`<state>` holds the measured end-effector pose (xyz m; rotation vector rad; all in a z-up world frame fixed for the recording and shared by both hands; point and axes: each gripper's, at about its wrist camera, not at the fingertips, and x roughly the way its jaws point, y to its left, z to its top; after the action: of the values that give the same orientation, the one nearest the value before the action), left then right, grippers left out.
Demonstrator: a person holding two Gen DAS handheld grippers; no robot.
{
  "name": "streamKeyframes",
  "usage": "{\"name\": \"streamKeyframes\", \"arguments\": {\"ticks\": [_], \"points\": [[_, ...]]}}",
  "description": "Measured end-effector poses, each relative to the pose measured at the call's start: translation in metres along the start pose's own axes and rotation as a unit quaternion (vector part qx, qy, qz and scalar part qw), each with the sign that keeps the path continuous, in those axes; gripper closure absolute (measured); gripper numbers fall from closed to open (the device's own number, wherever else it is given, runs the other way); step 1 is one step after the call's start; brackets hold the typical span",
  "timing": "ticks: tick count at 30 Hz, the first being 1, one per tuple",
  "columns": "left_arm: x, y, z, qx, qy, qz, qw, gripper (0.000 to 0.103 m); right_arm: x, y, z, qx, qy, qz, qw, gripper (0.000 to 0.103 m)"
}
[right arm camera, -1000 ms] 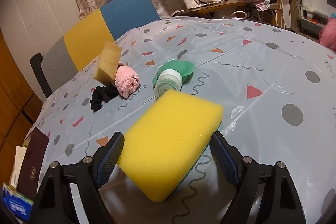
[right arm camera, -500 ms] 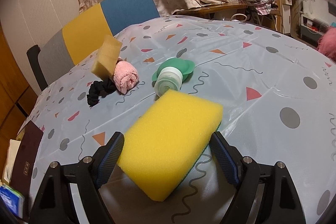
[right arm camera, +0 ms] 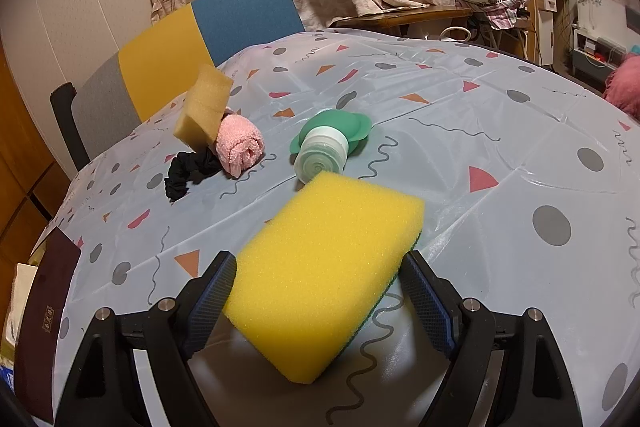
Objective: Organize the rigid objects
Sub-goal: 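Carry the Tempo tissue pack into the gold tray and open the left gripper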
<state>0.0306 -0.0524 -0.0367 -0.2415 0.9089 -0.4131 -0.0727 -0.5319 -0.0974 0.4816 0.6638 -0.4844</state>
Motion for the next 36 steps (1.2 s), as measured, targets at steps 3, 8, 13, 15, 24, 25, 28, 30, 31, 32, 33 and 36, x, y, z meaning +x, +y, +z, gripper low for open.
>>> {"name": "streamKeyframes", "arguments": {"ticks": [3,8,13,15,24,25,28,30,31,32,33,36], "points": [[-0.004,-0.01,-0.002,0.009,-0.001,-0.027,0.9996,0.07,0.0,0.0,0.0,-0.001,0.001,-0.001,1.0,0.018],[-0.011,-0.014,0.003,-0.005,-0.015,-0.074,0.9971,0.053,0.0,0.0,0.0,-0.001,0.001,-0.001,1.0,0.018],[0.009,-0.032,-0.004,0.026,0.04,-0.072,0.9962,0.051,0.0,0.0,0.0,-0.001,0.001,-0.001,1.0,0.018],[0.015,-0.04,-0.006,0.032,0.054,-0.083,0.9946,0.051,0.0,0.001,0.0,-0.001,0.002,-0.002,1.0,0.018],[0.032,-0.076,-0.013,0.089,0.082,-0.062,0.9908,0.056,0.0,0.001,0.0,-0.002,0.002,-0.002,1.0,0.018],[0.031,-0.073,-0.012,0.084,0.078,-0.06,0.9916,0.068,0.0,0.001,0.0,-0.001,0.001,-0.001,1.0,0.018],[0.029,-0.056,-0.007,0.053,0.075,-0.076,0.9929,0.073,0.0,0.001,0.001,-0.002,0.004,0.0,1.0,0.019],[0.024,-0.051,-0.004,0.052,0.068,-0.075,0.9936,0.077,0.0,0.003,0.002,-0.009,0.007,0.003,1.0,0.026],[0.02,-0.045,-0.002,0.048,0.063,-0.075,0.9941,0.077,-0.002,0.005,0.003,-0.014,0.007,0.003,1.0,0.028],[0.016,-0.039,0.0,0.039,0.059,-0.082,0.9941,0.077,-0.005,0.008,0.004,-0.02,0.005,0.004,1.0,0.036],[0.014,-0.034,0.003,0.03,0.056,-0.089,0.994,0.077,-0.008,0.011,0.005,-0.025,0.002,0.007,1.0,0.042],[0.006,-0.008,0.01,-0.013,0.046,-0.103,0.9935,0.077,-0.015,0.026,0.007,-0.057,0.003,0.002,0.998,0.047]]}}
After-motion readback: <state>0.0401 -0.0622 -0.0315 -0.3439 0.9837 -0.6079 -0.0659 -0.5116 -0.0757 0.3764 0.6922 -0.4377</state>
